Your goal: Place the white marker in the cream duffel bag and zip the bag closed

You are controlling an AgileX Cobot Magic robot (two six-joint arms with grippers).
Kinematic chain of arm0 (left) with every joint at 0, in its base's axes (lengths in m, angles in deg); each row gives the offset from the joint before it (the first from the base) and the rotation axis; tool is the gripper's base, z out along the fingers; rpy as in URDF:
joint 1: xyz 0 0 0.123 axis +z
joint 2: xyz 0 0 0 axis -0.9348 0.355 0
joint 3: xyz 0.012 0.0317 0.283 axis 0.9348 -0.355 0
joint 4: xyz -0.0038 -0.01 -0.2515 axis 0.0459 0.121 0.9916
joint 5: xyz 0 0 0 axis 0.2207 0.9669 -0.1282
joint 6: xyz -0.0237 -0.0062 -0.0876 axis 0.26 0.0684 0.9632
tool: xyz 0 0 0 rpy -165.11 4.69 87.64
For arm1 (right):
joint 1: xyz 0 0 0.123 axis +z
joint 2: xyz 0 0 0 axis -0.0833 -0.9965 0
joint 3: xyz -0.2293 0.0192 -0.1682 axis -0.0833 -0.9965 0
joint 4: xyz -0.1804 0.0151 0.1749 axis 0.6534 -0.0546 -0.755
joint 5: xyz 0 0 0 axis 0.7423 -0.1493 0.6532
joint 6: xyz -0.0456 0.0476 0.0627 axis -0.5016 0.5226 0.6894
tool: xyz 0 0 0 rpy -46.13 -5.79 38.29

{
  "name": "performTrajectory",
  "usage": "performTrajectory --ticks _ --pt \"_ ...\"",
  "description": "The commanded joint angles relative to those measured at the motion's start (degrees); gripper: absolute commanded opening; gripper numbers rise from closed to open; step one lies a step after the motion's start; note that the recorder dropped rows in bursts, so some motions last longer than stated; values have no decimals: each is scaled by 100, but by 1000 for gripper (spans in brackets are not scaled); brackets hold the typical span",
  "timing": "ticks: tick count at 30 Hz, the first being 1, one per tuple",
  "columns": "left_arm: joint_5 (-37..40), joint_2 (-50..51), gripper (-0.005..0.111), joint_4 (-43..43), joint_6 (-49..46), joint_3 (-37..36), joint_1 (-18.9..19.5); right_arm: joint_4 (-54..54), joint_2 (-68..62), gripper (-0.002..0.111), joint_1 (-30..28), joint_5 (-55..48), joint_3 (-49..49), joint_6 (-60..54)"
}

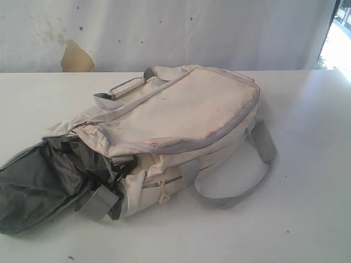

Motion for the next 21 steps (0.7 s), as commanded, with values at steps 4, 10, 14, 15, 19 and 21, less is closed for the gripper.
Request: performTrajectory --ticks 4,10,14,15,19,21 --pt "51 -1017 0 -203 0 -374 -25 61 955 0 -22 -232 -42 -221" --pt "-114 -1017 0 -230 -37 -383 -25 162 2042 0 -22 -252 -724 -389" --pt "-602 -1017 0 -191 -37 -383 -25 510 2430 0 -22 -170 -1022 -407" --pt "-713 -1017 0 -180 -37 -383 -25 621 2430 0 -22 -238 -1022 -407" --pt "-1548 -1017 0 -75 33 -569 -25 621 2430 0 -22 364 -1322 -407" --pt "-1836 -1017 0 -68 131 -721 -25 610 2430 0 -22 648 -1453 -363"
